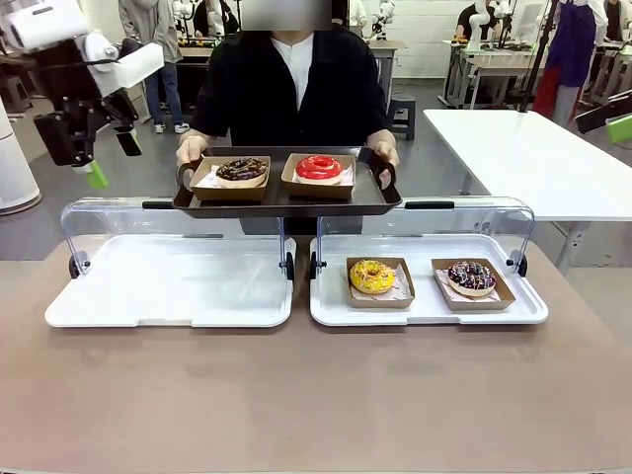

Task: Provide the desired donut to the person.
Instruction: Place the picked Paper togo box onto the Handle tray extended by the person.

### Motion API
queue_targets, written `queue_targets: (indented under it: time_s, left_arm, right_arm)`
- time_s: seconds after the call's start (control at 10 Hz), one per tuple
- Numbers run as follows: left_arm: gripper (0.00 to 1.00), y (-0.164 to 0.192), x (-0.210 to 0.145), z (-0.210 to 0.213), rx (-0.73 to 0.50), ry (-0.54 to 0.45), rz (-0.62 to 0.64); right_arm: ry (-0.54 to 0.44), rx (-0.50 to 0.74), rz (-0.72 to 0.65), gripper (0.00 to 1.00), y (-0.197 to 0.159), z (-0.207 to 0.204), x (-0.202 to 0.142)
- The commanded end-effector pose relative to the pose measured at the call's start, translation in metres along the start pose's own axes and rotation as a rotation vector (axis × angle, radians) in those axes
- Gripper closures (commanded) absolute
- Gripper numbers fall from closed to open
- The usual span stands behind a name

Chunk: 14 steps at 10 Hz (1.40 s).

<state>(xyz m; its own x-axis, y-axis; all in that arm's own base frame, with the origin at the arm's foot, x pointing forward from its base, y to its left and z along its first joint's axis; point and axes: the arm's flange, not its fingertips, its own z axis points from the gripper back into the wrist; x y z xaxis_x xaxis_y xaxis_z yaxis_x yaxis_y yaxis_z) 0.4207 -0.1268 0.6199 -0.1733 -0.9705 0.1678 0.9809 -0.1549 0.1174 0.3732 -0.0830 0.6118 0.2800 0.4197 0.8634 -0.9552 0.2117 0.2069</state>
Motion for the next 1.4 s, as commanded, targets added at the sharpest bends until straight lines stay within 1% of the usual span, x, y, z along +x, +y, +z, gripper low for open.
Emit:
queue_targets:
  time_s: [0.0, 0.1, 1.0, 1.1, 1.2, 1.3]
  left_arm:
    - [0.00, -0.015, -0.010, -0.010, 0.024, -0.034, -0.024]
    - [0.00, 0.000, 0.000, 0.000, 0.000, 0.000, 0.000]
    - [0.00, -0.002, -0.001, -0.002, 0.003, -0.003, -0.007]
    - [0.00, 0.010, -0.032, 0.011, -0.012, -0.141, 0.014]
    - [0.00, 0.015, -0.065, 0.022, -0.008, -0.252, 0.048]
    - [0.00, 0.009, -0.099, 0.024, 0.002, -0.358, 0.087]
  right_arm:
    - [-0.006, 0.006, 0.010, 0.00, 0.000, -0.001, 0.000]
    - [-0.006, 0.006, 0.010, 0.00, 0.000, -0.001, 0.000]
    - [-0.006, 0.006, 0.010, 0.00, 0.000, -0.001, 0.000]
    - [-0.006, 0.006, 0.010, 0.00, 0.000, -0.001, 0.000]
    - [-0.006, 0.006, 0.010, 0.00, 0.000, -0.001, 0.000]
    - [-0.006, 0.006, 0.010, 0.00, 0.000, -0.001, 0.000]
